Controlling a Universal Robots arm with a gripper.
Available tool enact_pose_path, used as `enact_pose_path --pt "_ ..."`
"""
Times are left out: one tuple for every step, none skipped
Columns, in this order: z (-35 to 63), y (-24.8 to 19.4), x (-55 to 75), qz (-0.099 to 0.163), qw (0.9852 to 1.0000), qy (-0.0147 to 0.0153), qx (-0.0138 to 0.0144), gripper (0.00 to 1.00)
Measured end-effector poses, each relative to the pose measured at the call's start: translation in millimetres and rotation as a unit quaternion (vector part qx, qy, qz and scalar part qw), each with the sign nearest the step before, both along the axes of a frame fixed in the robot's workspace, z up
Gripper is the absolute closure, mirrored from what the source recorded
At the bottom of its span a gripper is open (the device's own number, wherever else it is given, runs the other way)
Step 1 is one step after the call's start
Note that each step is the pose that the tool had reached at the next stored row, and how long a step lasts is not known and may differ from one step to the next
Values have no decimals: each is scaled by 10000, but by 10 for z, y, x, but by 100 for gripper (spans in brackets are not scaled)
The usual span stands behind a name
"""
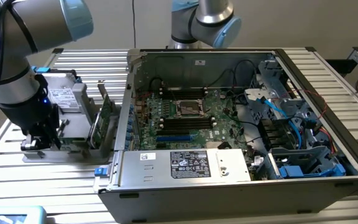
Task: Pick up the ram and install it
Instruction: 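Pick up the ram and move it above insertion slot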
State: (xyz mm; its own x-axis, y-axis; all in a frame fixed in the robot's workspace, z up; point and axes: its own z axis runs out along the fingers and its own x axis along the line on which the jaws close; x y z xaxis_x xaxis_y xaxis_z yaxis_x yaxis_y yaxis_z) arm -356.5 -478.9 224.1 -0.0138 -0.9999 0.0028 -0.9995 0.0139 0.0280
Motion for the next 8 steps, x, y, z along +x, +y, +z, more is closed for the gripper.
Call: enact_pose_path --pt "46 -1 0 0 10000 1 -2 86" --pt "92 -1 0 0 10000 0 -2 86" --pt "135 -1 0 0 10000 0 -2 86" --pt "182 -2 0 1 10000 0 -3 86" --pt "229 -2 0 1 10000 0 -4 86" --pt "274 -3 0 2 10000 0 -4 86" --pt "322 -3 0 2 10000 1 -5 86" --pt "368 -3 0 3 10000 0 -5 86"
